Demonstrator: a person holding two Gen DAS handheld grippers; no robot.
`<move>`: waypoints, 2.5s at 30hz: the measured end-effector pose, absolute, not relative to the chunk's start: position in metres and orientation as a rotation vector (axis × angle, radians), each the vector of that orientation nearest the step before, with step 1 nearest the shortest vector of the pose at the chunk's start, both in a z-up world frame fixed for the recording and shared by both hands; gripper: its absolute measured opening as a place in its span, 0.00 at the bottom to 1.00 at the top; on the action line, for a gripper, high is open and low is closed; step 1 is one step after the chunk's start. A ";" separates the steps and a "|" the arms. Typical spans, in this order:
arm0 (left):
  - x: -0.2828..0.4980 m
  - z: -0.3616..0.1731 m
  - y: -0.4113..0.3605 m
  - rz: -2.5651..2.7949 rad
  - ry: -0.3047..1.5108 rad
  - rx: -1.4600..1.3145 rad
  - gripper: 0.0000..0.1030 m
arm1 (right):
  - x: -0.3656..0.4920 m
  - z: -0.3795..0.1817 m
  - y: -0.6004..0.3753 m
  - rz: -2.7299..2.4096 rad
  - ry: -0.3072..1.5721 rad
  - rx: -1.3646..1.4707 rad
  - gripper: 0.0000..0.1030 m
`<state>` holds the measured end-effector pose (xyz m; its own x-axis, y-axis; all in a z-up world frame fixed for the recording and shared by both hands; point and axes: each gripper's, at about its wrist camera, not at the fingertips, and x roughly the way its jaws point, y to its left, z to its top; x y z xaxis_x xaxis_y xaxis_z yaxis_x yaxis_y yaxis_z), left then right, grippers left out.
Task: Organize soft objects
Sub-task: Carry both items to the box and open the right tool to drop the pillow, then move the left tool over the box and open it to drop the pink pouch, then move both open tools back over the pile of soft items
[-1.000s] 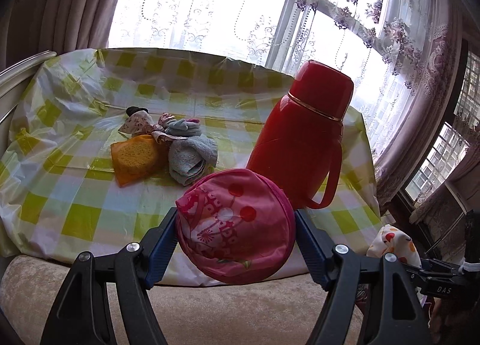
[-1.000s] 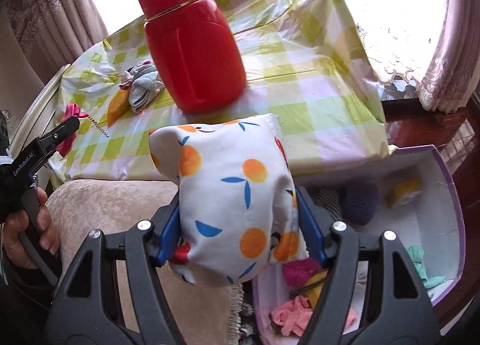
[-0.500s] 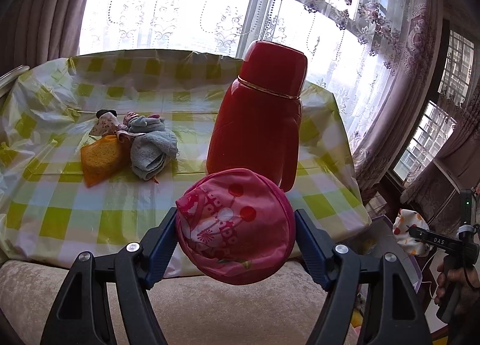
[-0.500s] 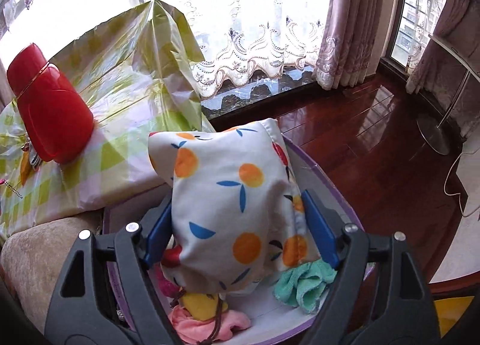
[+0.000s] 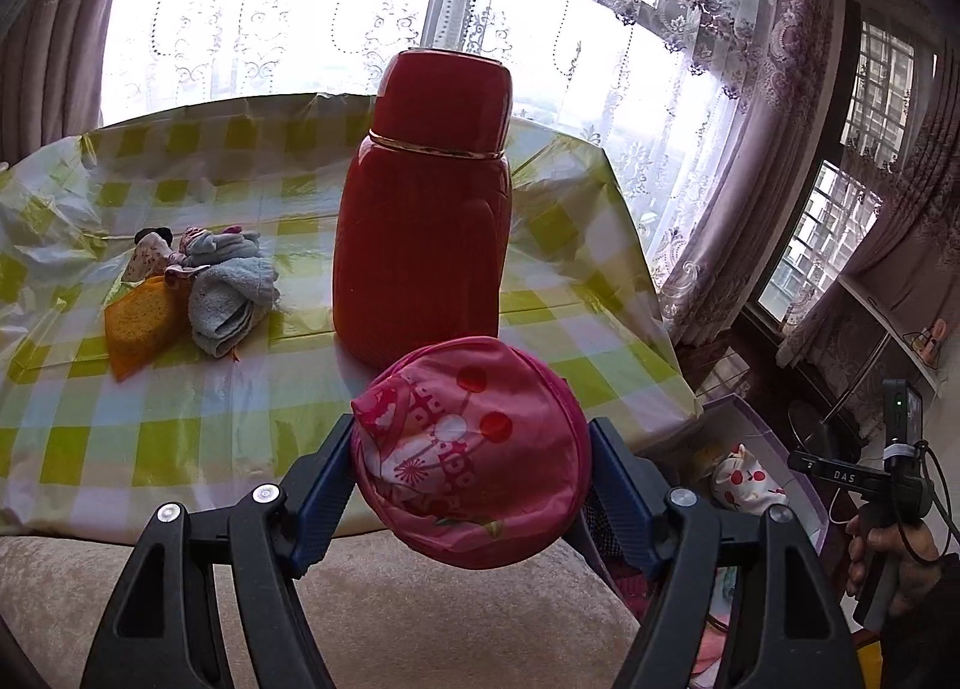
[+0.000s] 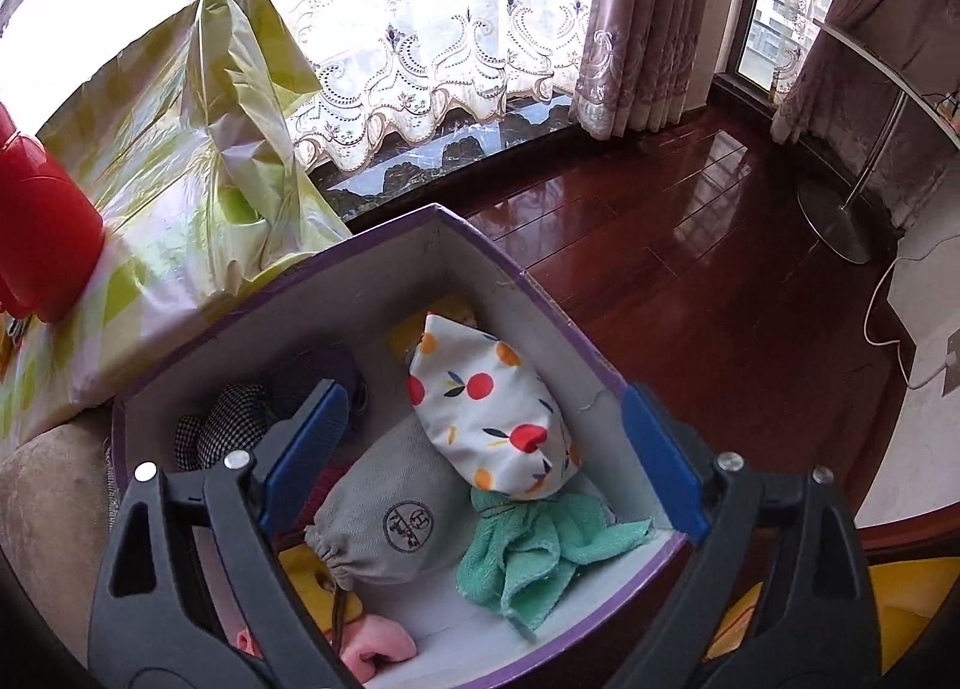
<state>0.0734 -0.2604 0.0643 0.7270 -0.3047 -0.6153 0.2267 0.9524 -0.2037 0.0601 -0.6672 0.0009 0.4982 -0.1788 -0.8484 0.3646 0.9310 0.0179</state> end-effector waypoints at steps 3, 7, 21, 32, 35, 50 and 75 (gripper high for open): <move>0.071 0.065 -0.278 -0.359 0.708 -0.110 0.73 | 0.059 -0.005 -0.670 -0.327 1.024 0.206 0.91; 0.065 0.066 -0.307 -0.497 0.733 -0.102 0.73 | 0.051 0.001 -0.676 -0.336 0.996 0.240 0.91; 0.041 0.057 -0.436 -0.921 0.840 -0.047 0.75 | 0.022 0.061 -0.703 -0.386 0.833 0.303 0.91; 0.052 0.040 -0.432 -0.889 0.918 -0.036 0.85 | 0.018 0.060 -0.704 -0.373 0.839 0.324 0.91; 0.058 0.046 -0.405 -0.808 0.888 -0.056 0.85 | 0.021 0.056 -0.698 -0.356 0.849 0.334 0.91; 0.065 0.068 -0.292 -0.456 0.769 -0.070 0.85 | 0.049 0.051 -0.583 -0.058 0.926 0.259 0.91; 0.093 0.057 -0.077 -0.033 0.733 -0.253 0.86 | 0.094 0.044 -0.324 0.491 0.966 0.075 0.91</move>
<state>0.0925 -0.0775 0.0571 0.7442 -0.1179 -0.6575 -0.0585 0.9690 -0.2400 0.0944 -0.3236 0.0445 0.4683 0.4329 -0.7703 -0.3676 0.8882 0.2757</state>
